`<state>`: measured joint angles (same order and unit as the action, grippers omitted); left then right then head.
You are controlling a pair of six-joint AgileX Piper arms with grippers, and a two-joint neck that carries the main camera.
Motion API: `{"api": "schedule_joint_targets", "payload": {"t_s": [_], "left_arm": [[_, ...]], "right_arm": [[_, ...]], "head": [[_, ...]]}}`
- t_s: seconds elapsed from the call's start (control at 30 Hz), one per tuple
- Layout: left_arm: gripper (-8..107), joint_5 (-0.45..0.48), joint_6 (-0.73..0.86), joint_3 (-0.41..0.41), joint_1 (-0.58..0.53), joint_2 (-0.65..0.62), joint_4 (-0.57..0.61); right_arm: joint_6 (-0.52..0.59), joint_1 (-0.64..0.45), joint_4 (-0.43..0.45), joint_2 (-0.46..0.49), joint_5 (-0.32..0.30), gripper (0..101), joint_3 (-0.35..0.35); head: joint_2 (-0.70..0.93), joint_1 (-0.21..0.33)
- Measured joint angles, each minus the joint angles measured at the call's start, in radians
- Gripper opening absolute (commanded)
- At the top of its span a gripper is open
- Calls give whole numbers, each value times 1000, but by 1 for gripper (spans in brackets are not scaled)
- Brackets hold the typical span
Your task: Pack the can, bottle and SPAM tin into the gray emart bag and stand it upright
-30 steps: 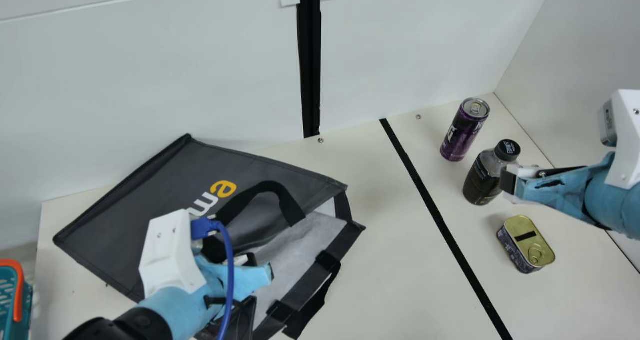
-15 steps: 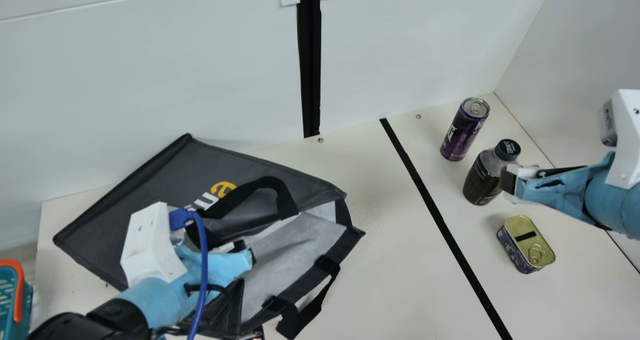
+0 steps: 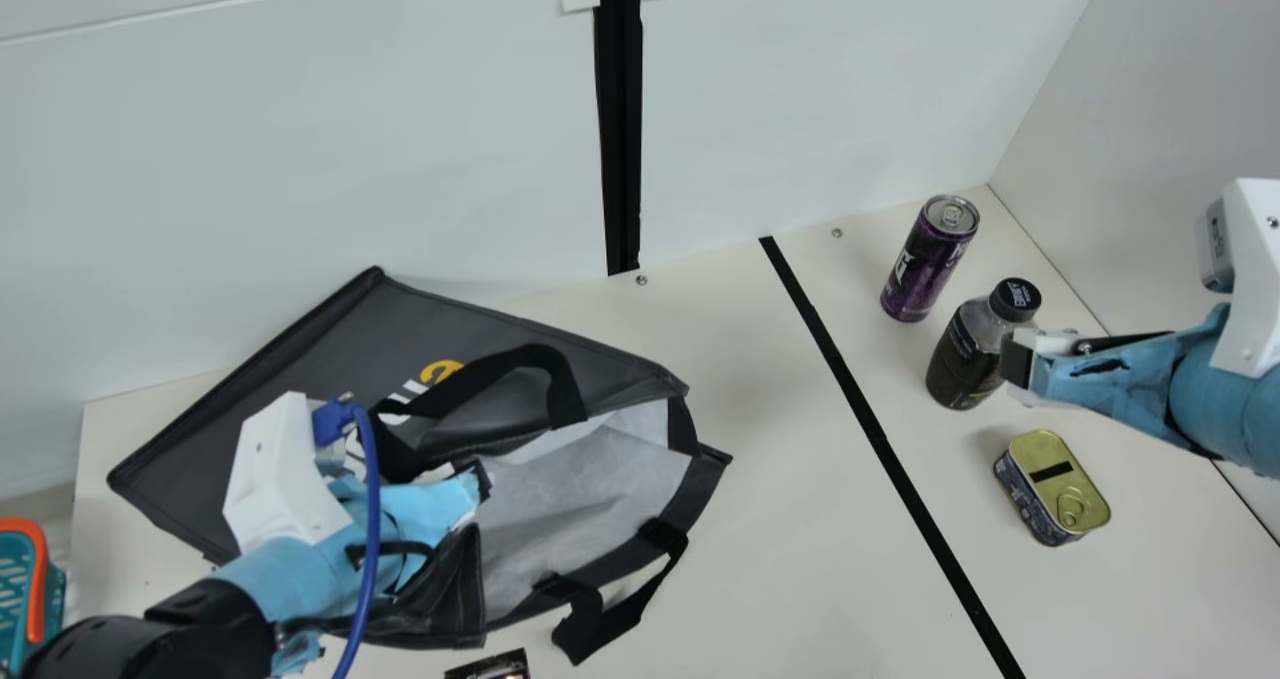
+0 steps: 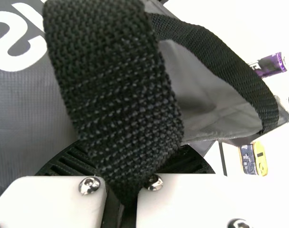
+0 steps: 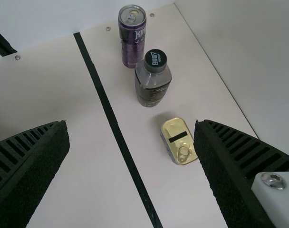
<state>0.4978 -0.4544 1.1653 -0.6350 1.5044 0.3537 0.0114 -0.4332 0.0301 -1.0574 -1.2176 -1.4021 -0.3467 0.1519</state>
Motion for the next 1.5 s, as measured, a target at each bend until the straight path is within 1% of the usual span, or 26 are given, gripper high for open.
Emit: {"api": "schedule_joint_targets", "payload": {"t_s": [0.53, 1.5], "left_arm": [[-8, -22, 42, 5, 42, 17, 47], [-8, -32, 30, 1, 53, 17, 33]], "right_arm": [[0, 0, 0, 0, 0, 95, 0], [0, 0, 0, 0, 0, 95, 0]], "head": [[0, 0], [0, 0]]}}
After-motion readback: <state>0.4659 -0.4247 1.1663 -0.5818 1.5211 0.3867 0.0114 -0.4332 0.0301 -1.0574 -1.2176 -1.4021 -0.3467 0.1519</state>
